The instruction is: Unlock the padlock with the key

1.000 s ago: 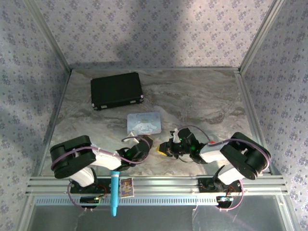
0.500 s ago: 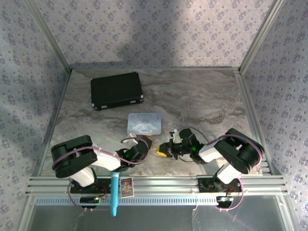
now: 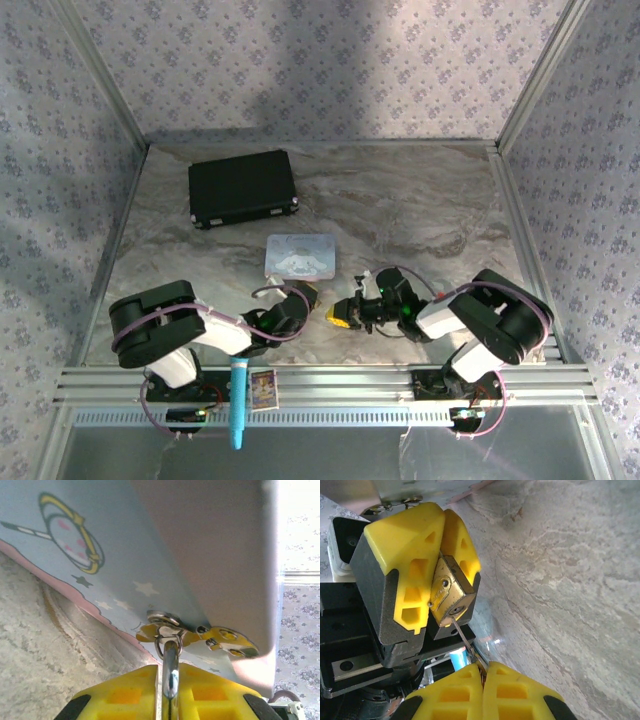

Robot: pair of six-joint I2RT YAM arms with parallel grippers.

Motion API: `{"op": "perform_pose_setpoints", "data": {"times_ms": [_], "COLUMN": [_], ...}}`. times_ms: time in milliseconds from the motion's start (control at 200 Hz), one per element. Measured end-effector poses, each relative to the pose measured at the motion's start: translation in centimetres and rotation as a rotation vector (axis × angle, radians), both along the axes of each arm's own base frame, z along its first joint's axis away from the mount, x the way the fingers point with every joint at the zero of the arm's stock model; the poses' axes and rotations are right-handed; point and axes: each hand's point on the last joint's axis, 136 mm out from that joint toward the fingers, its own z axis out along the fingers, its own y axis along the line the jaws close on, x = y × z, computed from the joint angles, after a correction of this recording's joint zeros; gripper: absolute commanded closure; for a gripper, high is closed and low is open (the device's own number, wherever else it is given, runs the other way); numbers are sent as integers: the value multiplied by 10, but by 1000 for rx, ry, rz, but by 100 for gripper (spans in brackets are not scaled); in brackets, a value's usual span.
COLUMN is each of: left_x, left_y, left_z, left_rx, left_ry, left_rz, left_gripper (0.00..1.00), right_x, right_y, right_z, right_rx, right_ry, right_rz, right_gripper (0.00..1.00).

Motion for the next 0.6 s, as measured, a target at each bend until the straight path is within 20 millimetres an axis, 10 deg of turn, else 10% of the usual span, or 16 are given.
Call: {"op": "perform_pose_setpoints", "data": {"times_ms": [600], "left_x": [0], "left_y": [-5], "left_z": [-2], "left_rx": [-25], "left_ry": [3], "left_rz": [-6], "left_gripper": [100], "right_x": [3], "right_y": [-2], "right_z": [-5], "right_rx": [-7], "right_ry": [10], "right_rz": [-7], "right_gripper": [100]}}
